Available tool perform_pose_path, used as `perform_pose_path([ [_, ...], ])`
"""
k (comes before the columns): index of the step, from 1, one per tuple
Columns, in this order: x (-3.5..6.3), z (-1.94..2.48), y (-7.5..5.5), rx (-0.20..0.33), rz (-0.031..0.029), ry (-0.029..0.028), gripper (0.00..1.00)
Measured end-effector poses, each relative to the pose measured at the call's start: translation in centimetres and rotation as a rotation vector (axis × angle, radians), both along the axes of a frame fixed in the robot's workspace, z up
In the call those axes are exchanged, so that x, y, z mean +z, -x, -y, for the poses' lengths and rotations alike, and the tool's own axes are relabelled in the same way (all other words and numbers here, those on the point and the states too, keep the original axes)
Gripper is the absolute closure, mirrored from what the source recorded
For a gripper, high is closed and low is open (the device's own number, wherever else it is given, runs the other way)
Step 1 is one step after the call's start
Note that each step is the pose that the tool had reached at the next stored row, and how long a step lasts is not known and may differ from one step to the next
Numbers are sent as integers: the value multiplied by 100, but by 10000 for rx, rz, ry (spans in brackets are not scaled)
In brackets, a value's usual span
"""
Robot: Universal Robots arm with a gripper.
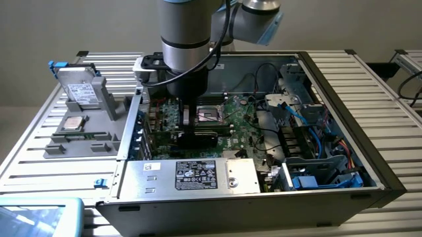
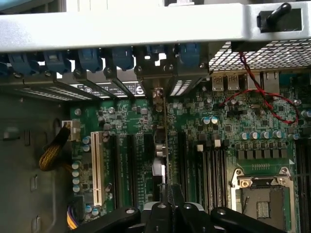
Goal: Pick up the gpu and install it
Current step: 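Press down on the gpu until it lock into place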
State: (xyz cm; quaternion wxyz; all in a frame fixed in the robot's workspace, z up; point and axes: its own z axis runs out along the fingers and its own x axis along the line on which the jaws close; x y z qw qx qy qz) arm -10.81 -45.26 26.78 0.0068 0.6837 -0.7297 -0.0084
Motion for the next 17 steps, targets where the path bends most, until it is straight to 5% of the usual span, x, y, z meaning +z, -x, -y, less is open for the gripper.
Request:
perform_pose_path([
  [5,-27,3,0,-6,-6,-53,88],
  [12,274,4,0,-16,-25,-55,88],
  [17,286,4,0,-15,-32,-60,88],
])
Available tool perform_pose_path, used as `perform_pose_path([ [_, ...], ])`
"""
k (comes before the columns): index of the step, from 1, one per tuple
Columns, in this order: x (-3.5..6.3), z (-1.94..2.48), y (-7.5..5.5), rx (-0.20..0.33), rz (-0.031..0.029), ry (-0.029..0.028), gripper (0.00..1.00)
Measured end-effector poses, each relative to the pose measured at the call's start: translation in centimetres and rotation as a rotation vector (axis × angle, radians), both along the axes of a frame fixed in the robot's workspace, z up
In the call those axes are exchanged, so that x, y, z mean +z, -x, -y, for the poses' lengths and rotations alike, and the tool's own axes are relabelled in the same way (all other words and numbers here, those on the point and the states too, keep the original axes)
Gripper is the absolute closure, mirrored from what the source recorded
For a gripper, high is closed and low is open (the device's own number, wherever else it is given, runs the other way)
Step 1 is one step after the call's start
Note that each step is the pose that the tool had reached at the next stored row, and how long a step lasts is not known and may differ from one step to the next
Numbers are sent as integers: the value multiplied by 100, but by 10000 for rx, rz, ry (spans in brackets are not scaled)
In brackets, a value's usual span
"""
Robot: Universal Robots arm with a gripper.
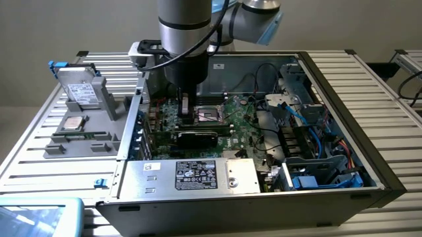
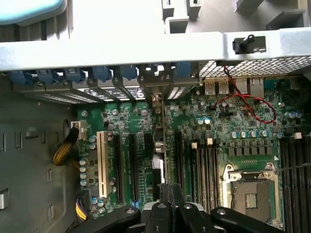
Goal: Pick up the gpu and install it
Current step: 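Press down on the gpu until it lock into place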
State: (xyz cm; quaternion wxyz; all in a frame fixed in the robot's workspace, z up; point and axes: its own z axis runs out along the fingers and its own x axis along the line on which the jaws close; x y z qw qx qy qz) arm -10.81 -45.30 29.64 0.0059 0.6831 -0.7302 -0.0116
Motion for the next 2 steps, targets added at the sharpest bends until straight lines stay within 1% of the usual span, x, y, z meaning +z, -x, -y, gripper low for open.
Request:
perform_pose_path([
  [2,3,0,0,0,-1,1,88],
])
